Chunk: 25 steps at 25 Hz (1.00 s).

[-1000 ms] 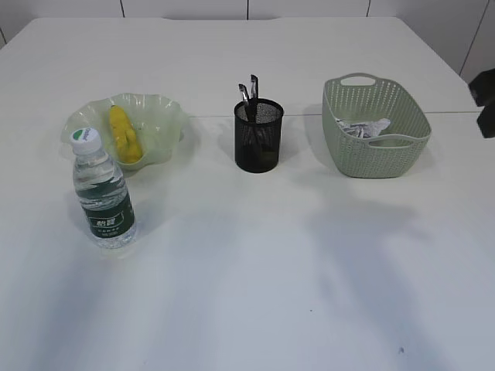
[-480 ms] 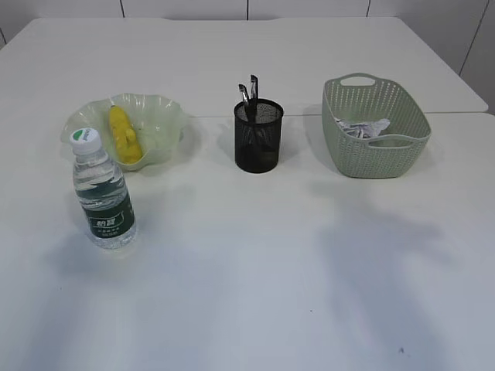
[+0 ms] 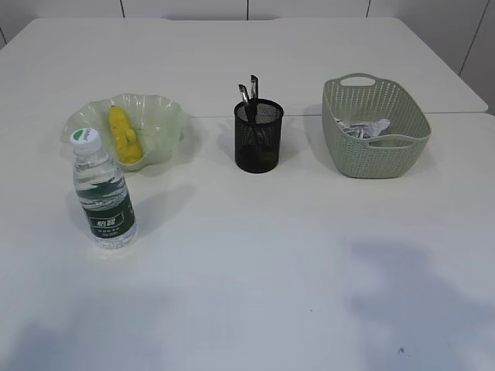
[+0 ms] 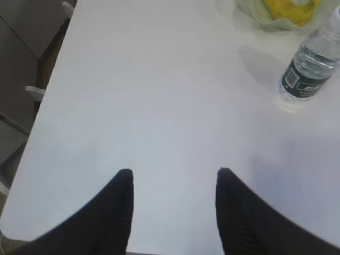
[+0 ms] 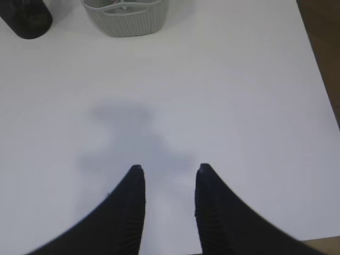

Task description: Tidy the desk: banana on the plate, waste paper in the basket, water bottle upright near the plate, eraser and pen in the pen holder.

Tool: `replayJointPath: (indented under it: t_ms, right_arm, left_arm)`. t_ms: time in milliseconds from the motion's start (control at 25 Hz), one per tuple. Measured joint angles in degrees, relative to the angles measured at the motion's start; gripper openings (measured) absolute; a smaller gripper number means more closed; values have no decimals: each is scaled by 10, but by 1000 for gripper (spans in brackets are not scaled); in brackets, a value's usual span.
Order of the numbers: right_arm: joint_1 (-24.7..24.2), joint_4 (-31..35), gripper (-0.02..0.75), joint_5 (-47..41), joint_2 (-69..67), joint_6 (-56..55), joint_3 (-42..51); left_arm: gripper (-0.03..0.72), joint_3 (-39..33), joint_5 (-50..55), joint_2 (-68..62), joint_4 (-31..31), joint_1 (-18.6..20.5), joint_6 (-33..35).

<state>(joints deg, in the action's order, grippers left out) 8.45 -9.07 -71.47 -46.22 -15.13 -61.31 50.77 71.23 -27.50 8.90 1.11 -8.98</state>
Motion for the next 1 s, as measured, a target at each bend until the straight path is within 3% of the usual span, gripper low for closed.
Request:
replayJointPath:
  t_ms: [200,480,1000]
  right_arm:
    - [0,-5,243,-3,109,-1,40]
    - [0,42,250,-12,269,-1,80]
    - [0,43,252,-16,419,58,150]
  left_arm:
    - [361,-20,14,99,-14,0,0]
    - [362,-44,16,221,-36,0,0]
    - [424,-155,18,261,-41,0,31]
